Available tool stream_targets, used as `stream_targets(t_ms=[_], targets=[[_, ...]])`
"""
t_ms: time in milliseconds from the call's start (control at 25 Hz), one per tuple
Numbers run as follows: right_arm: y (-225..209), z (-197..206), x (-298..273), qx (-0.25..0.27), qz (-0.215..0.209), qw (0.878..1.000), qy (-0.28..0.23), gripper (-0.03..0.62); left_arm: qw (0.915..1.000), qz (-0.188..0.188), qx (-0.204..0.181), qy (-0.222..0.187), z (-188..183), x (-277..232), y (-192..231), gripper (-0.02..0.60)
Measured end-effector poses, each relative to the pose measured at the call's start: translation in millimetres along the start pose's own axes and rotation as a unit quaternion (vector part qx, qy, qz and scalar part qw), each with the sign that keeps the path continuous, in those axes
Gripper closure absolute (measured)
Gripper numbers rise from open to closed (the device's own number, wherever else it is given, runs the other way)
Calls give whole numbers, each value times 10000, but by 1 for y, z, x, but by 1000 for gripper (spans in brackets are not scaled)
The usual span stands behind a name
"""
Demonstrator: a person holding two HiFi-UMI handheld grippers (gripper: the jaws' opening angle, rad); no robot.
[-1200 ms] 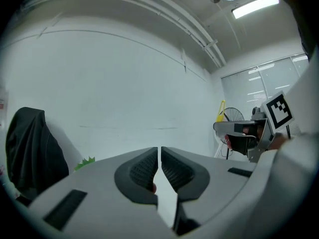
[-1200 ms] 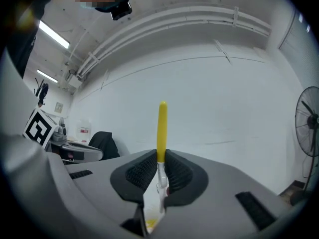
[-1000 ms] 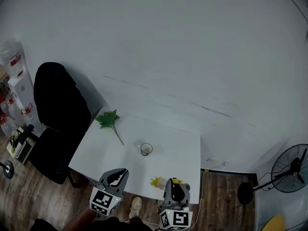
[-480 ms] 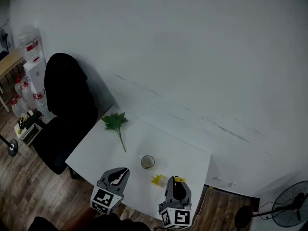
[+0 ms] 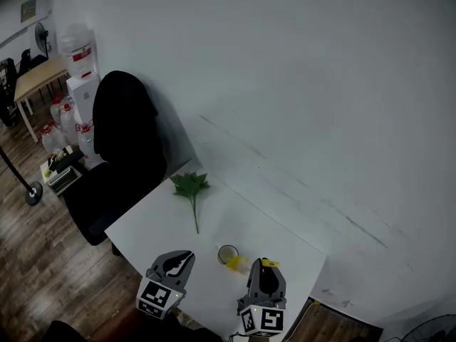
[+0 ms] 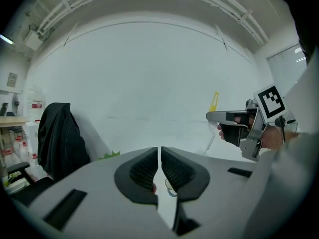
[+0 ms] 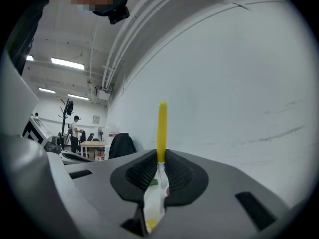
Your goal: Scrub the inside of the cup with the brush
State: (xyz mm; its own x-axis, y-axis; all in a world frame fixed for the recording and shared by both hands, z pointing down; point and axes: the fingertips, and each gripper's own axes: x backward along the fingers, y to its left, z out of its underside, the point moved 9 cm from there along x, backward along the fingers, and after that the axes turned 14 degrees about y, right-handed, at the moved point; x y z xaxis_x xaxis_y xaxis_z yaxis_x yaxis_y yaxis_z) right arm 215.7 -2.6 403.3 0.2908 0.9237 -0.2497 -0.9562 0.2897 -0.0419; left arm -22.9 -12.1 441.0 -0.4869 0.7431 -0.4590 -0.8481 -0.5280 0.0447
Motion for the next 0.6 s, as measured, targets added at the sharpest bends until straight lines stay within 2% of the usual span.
stream_targets(t_ms=[240,600], targets=[[-4,-5,-32,-21,-372,9993,54,533,9994,-311,160,50,1,-10,8,543],[-13,13,-70,52,-719,9967,364,533,9974,-556,393,218,6,-24,16,543]])
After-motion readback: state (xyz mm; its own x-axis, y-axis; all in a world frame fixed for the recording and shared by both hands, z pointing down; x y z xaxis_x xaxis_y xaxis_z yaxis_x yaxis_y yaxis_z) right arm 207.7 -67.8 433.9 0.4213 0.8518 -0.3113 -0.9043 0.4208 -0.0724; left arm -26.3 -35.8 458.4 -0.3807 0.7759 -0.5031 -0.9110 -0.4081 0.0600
